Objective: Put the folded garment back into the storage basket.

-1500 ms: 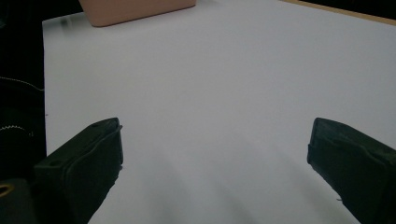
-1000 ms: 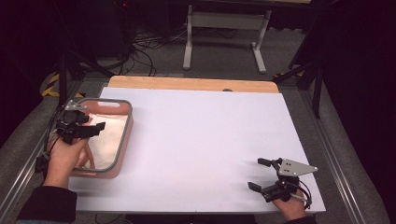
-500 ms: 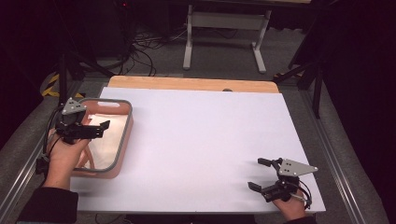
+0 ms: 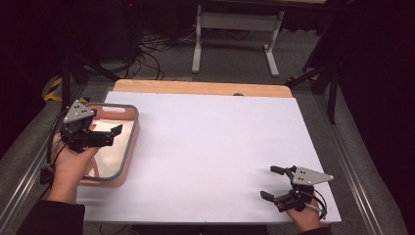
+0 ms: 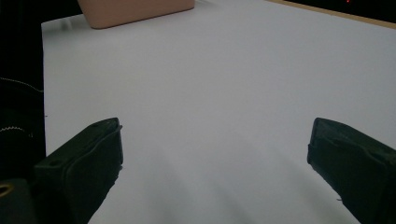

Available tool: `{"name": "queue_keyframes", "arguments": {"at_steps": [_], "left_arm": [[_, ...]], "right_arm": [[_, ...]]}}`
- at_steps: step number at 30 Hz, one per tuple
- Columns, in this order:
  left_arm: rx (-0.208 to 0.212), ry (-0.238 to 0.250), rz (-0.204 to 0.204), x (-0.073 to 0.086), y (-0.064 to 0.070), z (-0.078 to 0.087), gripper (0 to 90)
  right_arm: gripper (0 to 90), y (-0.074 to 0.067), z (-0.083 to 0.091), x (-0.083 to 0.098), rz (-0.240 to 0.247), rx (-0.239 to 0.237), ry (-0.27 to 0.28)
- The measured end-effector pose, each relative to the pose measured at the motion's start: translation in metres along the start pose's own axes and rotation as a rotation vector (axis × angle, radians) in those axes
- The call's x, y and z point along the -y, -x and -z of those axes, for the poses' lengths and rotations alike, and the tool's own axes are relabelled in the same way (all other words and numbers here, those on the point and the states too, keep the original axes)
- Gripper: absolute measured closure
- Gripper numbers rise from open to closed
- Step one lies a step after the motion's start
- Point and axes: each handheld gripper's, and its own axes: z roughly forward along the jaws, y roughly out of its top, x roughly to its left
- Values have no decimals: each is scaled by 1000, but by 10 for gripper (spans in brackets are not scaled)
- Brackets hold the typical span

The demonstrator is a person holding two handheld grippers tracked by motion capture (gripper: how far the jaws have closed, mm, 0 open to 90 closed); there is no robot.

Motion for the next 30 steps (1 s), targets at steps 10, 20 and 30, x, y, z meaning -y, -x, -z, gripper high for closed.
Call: {"name": "queue_keyframes", "arguments": {"at_steps": [10, 20, 30], "left_arm": [[87, 39, -6, -13, 21, 5, 40], [182, 78, -12, -23, 42, 7, 38], [236, 94, -53, -31, 64, 7, 37]], "right_arm": [[40, 0, 1, 0, 0, 3, 1], [40, 0, 1, 0, 1, 2, 2], [40, 0, 2, 0, 2, 1, 3]]}}
